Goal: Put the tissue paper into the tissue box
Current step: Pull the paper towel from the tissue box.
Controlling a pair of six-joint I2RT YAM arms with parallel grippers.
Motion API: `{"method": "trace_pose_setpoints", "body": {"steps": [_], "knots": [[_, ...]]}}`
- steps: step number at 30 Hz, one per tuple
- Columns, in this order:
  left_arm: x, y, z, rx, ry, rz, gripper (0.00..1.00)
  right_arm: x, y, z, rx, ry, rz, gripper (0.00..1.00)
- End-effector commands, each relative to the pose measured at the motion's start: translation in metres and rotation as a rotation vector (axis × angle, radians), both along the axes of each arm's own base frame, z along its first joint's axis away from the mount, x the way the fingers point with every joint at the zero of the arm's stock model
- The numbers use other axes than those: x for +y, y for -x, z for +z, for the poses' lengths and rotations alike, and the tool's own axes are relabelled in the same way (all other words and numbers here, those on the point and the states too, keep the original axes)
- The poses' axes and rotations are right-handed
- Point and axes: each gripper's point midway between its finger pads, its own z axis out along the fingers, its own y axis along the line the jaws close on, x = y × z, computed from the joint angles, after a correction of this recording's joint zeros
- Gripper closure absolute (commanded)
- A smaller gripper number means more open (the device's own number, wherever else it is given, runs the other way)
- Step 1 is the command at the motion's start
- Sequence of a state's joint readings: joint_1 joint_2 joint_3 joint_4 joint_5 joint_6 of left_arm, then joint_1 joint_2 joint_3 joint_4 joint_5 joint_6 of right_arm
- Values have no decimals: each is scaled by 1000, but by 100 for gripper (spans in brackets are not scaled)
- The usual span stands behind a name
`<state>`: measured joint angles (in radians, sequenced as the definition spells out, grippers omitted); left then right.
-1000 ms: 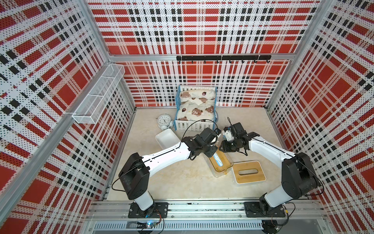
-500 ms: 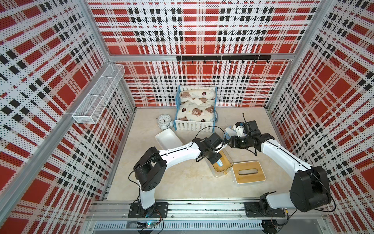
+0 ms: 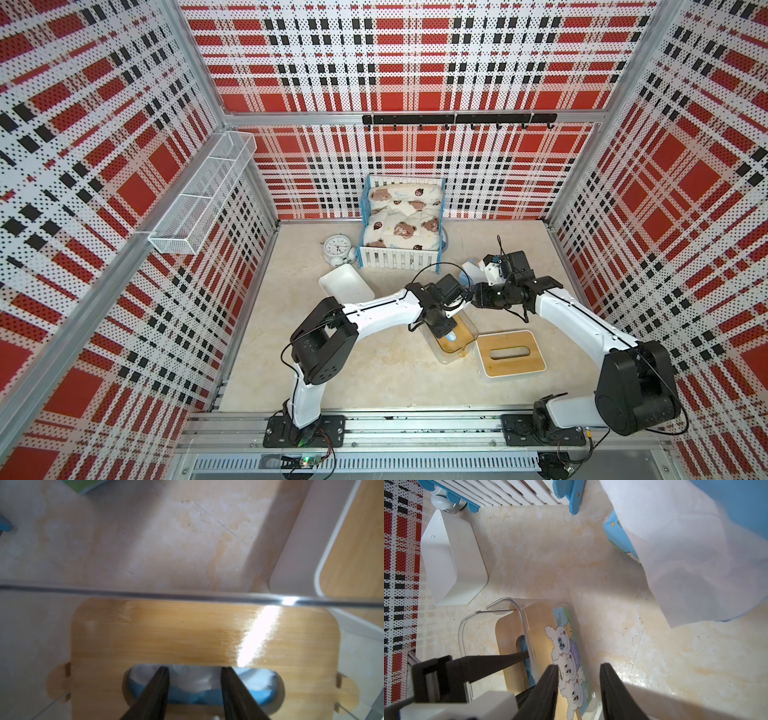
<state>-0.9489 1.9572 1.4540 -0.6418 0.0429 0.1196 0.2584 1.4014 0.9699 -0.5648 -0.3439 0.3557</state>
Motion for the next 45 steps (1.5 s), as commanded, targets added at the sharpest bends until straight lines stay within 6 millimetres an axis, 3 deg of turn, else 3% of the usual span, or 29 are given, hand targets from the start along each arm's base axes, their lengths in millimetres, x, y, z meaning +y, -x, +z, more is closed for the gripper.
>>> {"method": "trace_pose_setpoints", "body": {"steps": [1, 8, 19, 24, 31, 45], "knots": [[9, 13, -17, 57, -78, -38, 54, 0, 1, 3, -20, -6, 11, 60], [15, 14, -36, 98, -139, -31, 63, 1, 1, 3, -18, -12, 12, 60], [7, 10, -30, 95, -105, -27, 100, 3, 8, -6, 6, -30, 15, 61], [3, 3, -17, 89, -52, -5, 100, 2, 14, -9, 20, -31, 19, 62], [3, -6, 0, 88, 36, 25, 100, 16, 26, -3, 33, -114, 83, 61], [5, -14, 15, 68, 96, 38, 100, 40, 41, -14, 72, -178, 154, 61]]}}
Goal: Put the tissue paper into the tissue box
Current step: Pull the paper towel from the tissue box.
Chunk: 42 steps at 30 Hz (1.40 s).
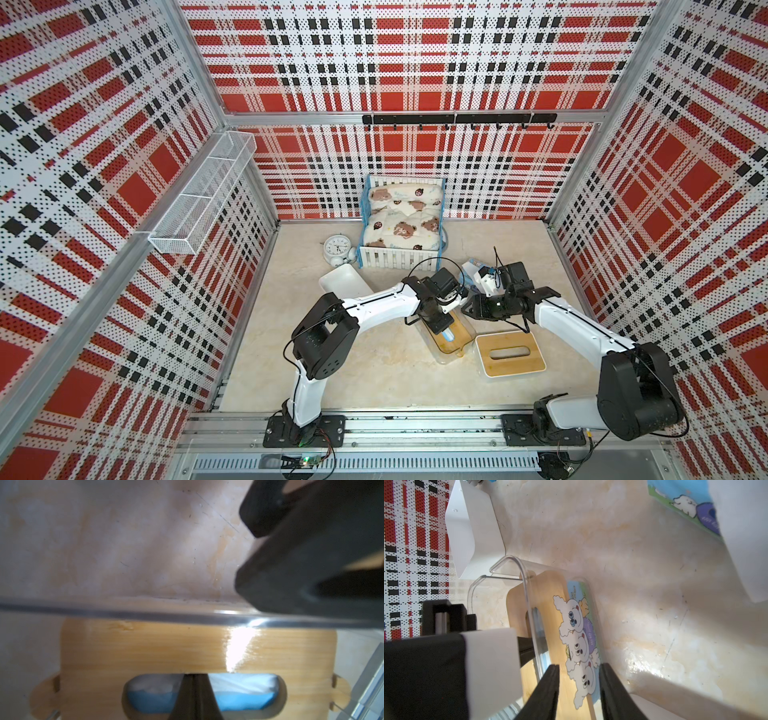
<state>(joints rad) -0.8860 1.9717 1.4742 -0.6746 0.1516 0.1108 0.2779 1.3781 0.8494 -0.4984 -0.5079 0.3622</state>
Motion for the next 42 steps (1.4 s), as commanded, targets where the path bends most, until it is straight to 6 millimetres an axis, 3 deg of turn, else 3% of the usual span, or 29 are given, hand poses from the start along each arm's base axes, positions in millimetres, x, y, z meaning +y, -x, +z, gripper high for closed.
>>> {"method": "trace_pose_setpoints", "body": {"steps": [1, 8, 16, 26, 42], "knots": [[-3, -7, 16, -34, 53, 16, 100, 16, 8, 6, 1, -52, 52, 61], [2, -9, 15, -41, 43, 26, 100, 13, 3, 23, -59, -39, 39, 61], [6, -14, 15, -54, 38, 38, 100, 10, 9, 30, -83, -32, 46, 61], [8, -18, 17, -59, 47, 49, 100, 14, 19, 3, -29, 1, 55, 69], [2, -16, 41, -38, 175, 50, 100, 3, 15, -10, -24, 132, -18, 81]]}}
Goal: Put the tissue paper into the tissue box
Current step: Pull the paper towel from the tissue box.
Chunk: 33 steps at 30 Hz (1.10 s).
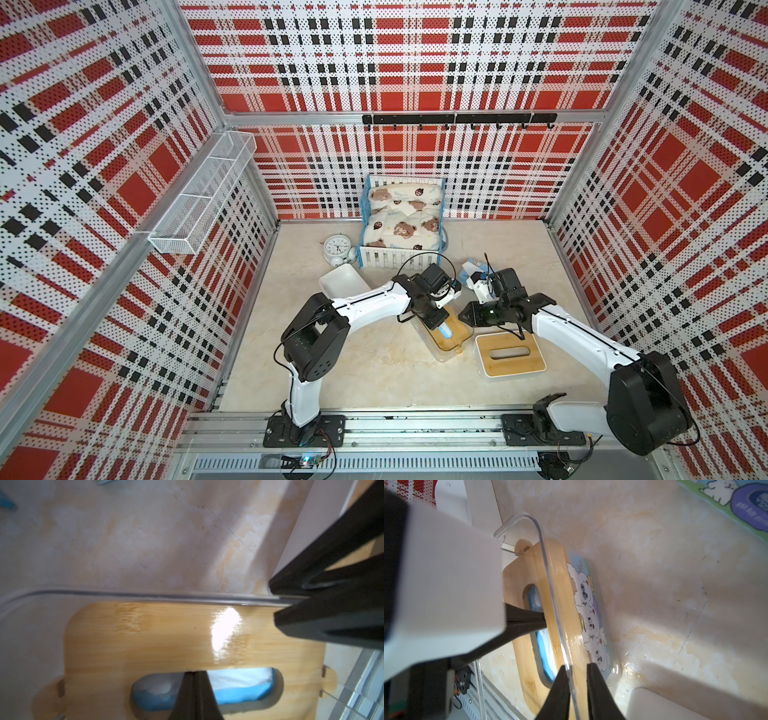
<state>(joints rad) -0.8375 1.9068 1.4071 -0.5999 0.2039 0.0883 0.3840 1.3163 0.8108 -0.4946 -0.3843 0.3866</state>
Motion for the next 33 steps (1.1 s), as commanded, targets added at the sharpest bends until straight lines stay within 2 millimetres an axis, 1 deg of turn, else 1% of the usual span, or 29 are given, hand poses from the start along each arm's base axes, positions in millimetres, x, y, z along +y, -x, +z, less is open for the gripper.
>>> {"method": "trace_pose_setpoints", "body": {"steps": [1, 9, 15, 22, 27, 30, 33], "knots": [[-6, -4, 26, -37, 86, -1, 100, -8, -2, -8, 19, 50, -48, 82], [-3, 2, 19, -29, 66, -17, 100, -9, -7, -4, 7, 58, -71, 94], [0, 2, 16, -21, 49, -16, 100, -10, -10, -1, 0, 71, -79, 99], [4, 5, 14, -5, 53, -15, 100, -10, -11, 0, -9, 89, -80, 100], [15, 4, 11, 5, 33, 10, 100, -11, -12, -1, -8, 95, -81, 100], [21, 4, 5, 13, -6, 20, 100, -10, -12, -1, -7, 97, -78, 100], [26, 4, 3, 14, -35, 26, 100, -10, -13, -1, -7, 102, -77, 100]]}}
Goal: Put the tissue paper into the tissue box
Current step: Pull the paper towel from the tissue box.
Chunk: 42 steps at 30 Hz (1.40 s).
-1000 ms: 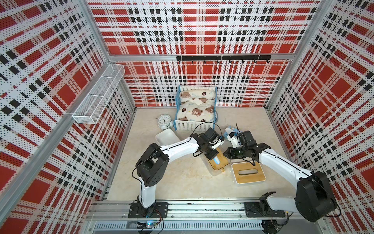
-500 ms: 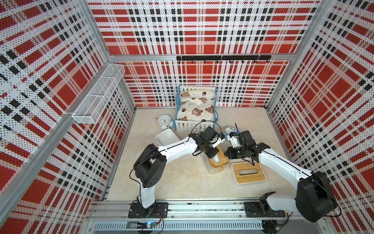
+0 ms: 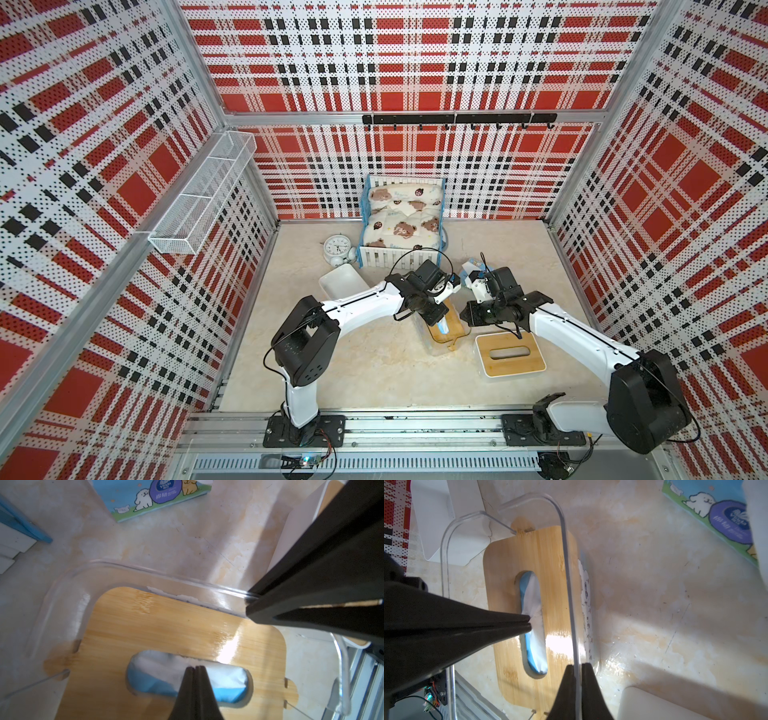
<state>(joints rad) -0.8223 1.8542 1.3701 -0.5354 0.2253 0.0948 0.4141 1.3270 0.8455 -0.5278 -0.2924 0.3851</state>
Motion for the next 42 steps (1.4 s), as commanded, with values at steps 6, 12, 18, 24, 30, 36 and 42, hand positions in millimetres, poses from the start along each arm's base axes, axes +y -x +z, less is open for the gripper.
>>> {"method": "trace_pose_setpoints", "body": {"steps": [6, 12, 18, 24, 30, 36, 42], "knots": [[35, 6, -8, 41, -123, 48, 100, -7, -9, -2, 17, 30, -57, 100], [44, 7, -12, 52, -168, 47, 100, -7, -8, -3, 20, 34, -54, 100], [41, 6, 2, 45, -139, 31, 92, -6, -9, 0, 17, 31, -50, 100], [22, -2, 18, 17, -75, 37, 67, -3, -10, 2, 11, 23, -42, 100], [11, -8, 7, -22, -121, 47, 59, -2, -10, 1, 13, 23, -38, 100], [4, -10, -10, -24, -166, 49, 60, -1, -10, 4, 7, 16, -37, 100], [14, -2, -24, 7, -222, 48, 71, 0, -11, 9, -6, 6, -41, 99]]}}
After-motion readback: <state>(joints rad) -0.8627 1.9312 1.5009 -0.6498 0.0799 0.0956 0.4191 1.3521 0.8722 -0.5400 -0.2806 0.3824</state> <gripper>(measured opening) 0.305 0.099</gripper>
